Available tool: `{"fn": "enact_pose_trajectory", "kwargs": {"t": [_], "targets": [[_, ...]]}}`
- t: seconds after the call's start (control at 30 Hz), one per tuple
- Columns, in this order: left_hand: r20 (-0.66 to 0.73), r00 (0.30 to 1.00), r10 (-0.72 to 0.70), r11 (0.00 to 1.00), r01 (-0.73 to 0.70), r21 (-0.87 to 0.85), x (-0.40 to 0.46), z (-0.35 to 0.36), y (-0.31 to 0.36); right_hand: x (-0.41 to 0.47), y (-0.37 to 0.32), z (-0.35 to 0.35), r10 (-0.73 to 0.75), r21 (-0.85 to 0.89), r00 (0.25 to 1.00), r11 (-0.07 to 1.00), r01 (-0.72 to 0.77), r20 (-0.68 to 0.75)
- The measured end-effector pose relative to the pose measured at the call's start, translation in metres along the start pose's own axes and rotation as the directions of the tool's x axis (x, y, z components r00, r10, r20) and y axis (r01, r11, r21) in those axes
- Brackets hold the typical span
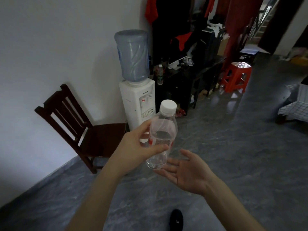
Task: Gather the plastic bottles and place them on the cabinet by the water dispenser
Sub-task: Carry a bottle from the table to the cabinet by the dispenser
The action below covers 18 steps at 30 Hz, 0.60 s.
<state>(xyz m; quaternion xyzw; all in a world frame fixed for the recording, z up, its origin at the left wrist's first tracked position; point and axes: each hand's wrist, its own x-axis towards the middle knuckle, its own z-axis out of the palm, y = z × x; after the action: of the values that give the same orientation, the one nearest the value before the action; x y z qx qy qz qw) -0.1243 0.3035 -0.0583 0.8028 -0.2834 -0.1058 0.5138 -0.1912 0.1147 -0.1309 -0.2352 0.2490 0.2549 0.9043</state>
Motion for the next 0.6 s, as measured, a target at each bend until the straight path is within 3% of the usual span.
{"fn": "enact_pose_trajectory", "kwargs": {"t": [0.4, 0.6], "targets": [[0.064, 0.997, -0.035, 0.999, 0.033, 0.025, 0.239, 0.026, -0.025, 0.085, -0.212, -0.024, 0.001, -0.007, 1.000, 1.000, -0.001, -0.010], [0.018, 0.999, -0.048, 0.999, 0.048, 0.023, 0.311, 0.030, -0.040, 0.125, -0.288, -0.030, 0.007, -0.031, 0.998, 0.999, -0.009, -0.054]]}}
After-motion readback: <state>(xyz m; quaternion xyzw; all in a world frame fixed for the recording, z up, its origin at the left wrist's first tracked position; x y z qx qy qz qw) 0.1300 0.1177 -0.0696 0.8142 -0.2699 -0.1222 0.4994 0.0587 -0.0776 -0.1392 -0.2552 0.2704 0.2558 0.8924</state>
